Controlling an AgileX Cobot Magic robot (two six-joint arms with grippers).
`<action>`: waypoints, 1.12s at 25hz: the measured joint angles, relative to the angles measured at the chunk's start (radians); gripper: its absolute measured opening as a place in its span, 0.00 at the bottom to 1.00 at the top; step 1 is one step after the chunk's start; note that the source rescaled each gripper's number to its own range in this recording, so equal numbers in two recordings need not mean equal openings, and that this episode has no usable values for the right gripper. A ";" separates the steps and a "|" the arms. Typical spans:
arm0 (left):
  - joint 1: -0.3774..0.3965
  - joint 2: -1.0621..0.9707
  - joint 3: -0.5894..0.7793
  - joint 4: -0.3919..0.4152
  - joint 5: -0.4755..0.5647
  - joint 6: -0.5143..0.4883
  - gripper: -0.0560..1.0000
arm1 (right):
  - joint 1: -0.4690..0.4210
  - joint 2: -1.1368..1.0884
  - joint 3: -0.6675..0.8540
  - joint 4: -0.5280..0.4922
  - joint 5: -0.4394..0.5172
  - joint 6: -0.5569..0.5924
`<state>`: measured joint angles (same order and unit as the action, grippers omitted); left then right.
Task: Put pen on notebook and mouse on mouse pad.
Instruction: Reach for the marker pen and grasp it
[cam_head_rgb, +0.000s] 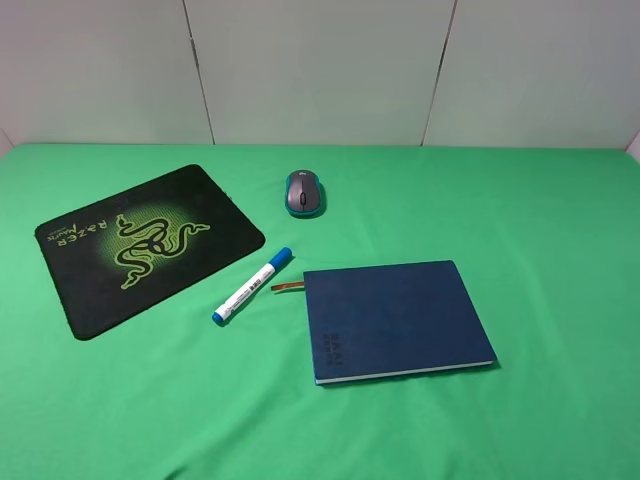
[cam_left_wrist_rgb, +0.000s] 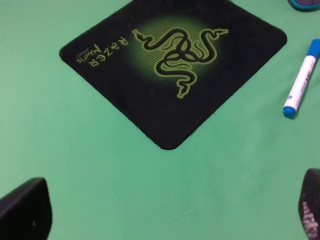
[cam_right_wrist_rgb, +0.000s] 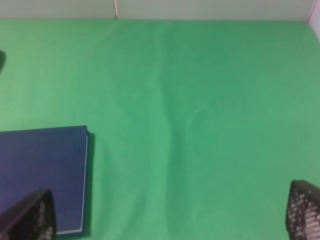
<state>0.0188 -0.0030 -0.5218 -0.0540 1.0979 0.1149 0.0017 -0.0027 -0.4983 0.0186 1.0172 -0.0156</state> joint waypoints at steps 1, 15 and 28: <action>0.000 0.000 0.000 0.000 0.000 0.000 0.98 | 0.000 0.000 0.000 0.000 0.000 0.000; 0.000 0.000 0.000 0.000 0.000 0.000 0.97 | 0.000 0.000 0.000 0.000 0.000 0.000; 0.000 0.000 0.000 0.000 -0.055 0.000 0.97 | 0.000 0.000 0.000 0.000 0.000 0.000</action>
<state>0.0188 -0.0030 -0.5218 -0.0536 1.0428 0.1149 0.0017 -0.0027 -0.4983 0.0186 1.0172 -0.0156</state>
